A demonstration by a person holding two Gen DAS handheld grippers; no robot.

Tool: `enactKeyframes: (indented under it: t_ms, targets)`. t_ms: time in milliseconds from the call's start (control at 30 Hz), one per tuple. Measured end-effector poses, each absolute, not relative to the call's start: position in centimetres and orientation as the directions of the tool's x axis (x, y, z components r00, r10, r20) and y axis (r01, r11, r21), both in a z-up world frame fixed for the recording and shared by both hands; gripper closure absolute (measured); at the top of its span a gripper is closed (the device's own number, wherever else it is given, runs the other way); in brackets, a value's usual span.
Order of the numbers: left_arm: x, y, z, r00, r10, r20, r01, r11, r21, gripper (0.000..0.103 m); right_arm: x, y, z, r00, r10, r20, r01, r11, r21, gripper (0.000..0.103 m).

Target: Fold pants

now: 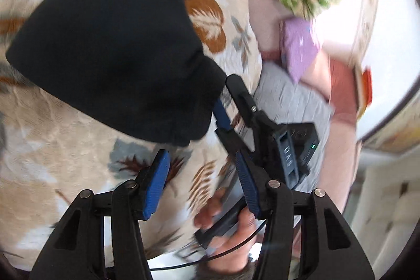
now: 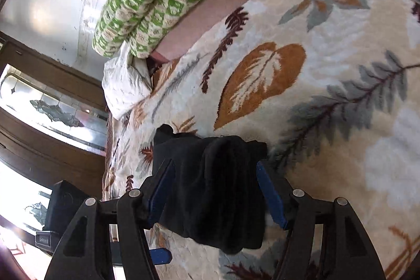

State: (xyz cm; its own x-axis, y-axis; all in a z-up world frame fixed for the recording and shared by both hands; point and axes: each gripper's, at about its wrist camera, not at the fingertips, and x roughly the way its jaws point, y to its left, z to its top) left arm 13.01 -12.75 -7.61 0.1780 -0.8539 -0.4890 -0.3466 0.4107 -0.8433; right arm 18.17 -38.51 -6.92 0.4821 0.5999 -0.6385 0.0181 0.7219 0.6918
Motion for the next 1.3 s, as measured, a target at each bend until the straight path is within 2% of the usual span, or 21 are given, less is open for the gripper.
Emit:
enactKeyframes:
  t_ms: [200, 367, 467, 633, 700, 800, 900, 1033, 1167, 1233, 1300]
  targets:
    - [12.7, -14.4, -10.7, 0.152, -0.883, -0.444, -0.475, 0.329, -0.817, 0.052, 20.3, -38.4, -8.8, 0.422, 0.625, -0.657, 0.014, 0.72, 0.694, 0.037]
    - [12.2, -14.3, -11.9, 0.178, -0.855, -0.486, -0.526, 0.335, -0.782, 0.053, 20.8, -38.9, -9.6, 0.406, 0.657, -0.635, 0.0, 0.695, 0.719, 0.049]
    - [12.5, -13.7, -11.5, 0.232, -0.837, -0.495, -0.528, 0.319, -0.787, 0.053, 20.7, -39.3, -10.0, 0.406, 0.669, -0.622, -0.004, 0.682, 0.731, 0.05]
    - [13.8, -15.3, -11.6, 0.217, -0.816, -0.535, -0.519, 0.368, -0.771, 0.053, 20.8, -39.3, -10.0, 0.402, 0.677, -0.617, -0.013, 0.678, 0.735, 0.051]
    - [13.8, -15.9, -12.4, 0.184, -0.8, -0.571, -0.532, 0.407, -0.743, 0.068, 20.8, -39.1, -9.8, 0.399, 0.669, -0.628, -0.03, 0.694, 0.72, 0.062]
    - [13.8, -16.7, -12.2, 0.159, -0.768, -0.62, -0.515, 0.471, -0.716, 0.074, 20.8, -39.1, -9.7, 0.388, 0.649, -0.655, -0.044, 0.723, 0.69, 0.071]
    - [13.7, -17.6, -10.3, 0.166, -0.712, -0.683, -0.442, 0.565, -0.696, 0.078, 20.8, -38.9, -9.1, 0.379, 0.637, -0.672, -0.079, 0.745, 0.662, 0.075]
    - [13.7, -19.7, -9.3, 0.193, -0.632, -0.751, -0.348, 0.671, -0.655, 0.078, 21.2, -38.4, -8.3, 0.389, 0.614, -0.687, -0.12, 0.773, 0.623, 0.076]
    - [14.7, -20.3, -10.9, 0.191, -0.638, -0.746, -0.335, 0.672, -0.661, 0.078, 21.8, -38.5, -9.7, 0.374, 0.58, -0.723, -0.105, 0.802, 0.588, 0.074]
    - [14.8, -20.4, -11.1, 0.194, -0.634, -0.748, -0.311, 0.683, -0.66, 0.077, 21.8, -38.8, -10.5, 0.381, 0.537, -0.752, -0.094, 0.832, 0.547, 0.054]
    - [14.8, -20.9, -10.5, 0.196, -0.629, -0.752, -0.269, 0.703, -0.658, 0.077, 21.8, -39.6, -11.3, 0.387, 0.554, -0.737, -0.055, 0.812, 0.581, 0.052]
